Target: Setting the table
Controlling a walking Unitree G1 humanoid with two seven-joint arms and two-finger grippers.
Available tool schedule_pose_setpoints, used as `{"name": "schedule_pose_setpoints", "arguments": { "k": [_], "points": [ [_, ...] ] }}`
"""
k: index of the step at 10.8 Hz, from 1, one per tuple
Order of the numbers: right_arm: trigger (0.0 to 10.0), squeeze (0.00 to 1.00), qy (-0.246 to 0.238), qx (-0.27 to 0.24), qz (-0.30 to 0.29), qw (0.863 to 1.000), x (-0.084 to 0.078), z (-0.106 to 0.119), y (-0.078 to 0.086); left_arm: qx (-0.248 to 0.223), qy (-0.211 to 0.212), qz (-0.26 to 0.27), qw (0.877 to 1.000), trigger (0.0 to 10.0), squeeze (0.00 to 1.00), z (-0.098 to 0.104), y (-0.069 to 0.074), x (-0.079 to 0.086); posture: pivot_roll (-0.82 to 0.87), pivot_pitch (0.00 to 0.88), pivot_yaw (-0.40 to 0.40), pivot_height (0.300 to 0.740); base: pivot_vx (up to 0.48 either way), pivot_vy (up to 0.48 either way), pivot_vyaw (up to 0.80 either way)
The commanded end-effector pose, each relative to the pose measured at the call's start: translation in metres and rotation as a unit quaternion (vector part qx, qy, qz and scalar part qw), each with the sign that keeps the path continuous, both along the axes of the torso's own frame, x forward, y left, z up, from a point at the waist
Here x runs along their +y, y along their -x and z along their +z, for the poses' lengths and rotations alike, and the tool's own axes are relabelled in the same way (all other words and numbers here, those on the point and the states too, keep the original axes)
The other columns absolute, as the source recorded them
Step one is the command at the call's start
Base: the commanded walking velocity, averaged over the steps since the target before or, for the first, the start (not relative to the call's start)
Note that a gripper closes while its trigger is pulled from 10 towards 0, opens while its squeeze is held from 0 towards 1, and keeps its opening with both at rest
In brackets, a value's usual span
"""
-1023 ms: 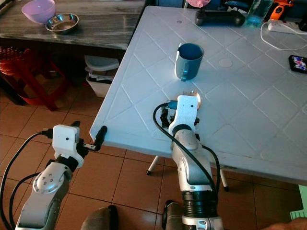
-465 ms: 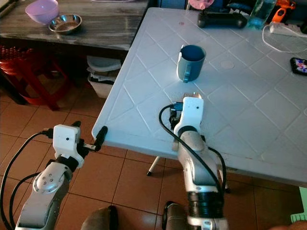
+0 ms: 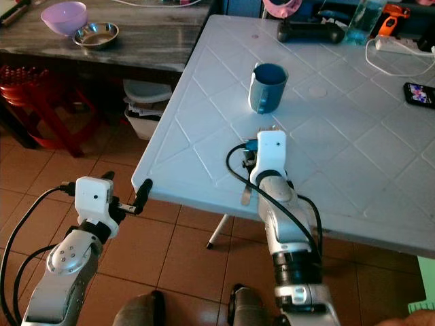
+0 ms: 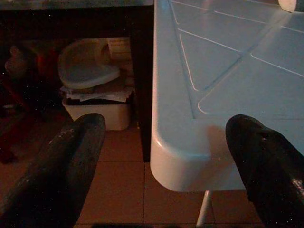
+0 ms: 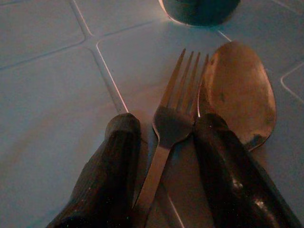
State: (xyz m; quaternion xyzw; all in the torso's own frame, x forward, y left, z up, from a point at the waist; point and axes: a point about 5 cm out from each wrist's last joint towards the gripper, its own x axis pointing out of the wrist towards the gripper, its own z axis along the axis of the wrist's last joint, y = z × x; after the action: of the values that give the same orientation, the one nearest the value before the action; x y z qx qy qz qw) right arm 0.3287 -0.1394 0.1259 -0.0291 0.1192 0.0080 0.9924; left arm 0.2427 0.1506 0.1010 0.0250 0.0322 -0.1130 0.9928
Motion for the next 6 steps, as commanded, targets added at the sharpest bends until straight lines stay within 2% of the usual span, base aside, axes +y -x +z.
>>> {"name": "schedule_pose_setpoints", "arguments": {
  "k": [1, 3, 5, 6],
  "points": [
    [10.0, 0.00, 0.019, 0.052, -0.020, 0.998, -0.010, -0.022, 0.004, 0.008, -0.004, 0.005, 1.000, 10.0, 0.00, -0.002, 0.001, 0.002, 0.05, 0.197, 0.034, 0.740, 0.000, 0.000, 0.00],
    [10.0, 0.00, 0.011, 0.050, -0.031, 0.998, -0.015, -0.022, 0.008, 0.008, -0.003, 0.008, 1.000, 10.0, 0.00, -0.002, 0.002, 0.003, 0.04, 0.198, 0.032, 0.740, 0.000, 0.000, 0.00],
    [10.0, 0.00, -0.007, 0.021, -0.027, 0.999, -0.006, -0.015, 0.012, 0.007, 0.002, 0.005, 1.000, 10.0, 0.00, -0.002, 0.001, 0.001, 0.04, 0.194, 0.033, 0.740, 0.000, 0.000, 0.00],
    [10.0, 0.00, 0.010, 0.021, -0.015, 1.000, -0.002, -0.016, 0.011, 0.007, 0.001, 0.005, 1.000, 10.0, 0.00, -0.003, 0.000, 0.000, 0.04, 0.192, 0.032, 0.740, 0.000, 0.000, 0.00]
  ]
}}
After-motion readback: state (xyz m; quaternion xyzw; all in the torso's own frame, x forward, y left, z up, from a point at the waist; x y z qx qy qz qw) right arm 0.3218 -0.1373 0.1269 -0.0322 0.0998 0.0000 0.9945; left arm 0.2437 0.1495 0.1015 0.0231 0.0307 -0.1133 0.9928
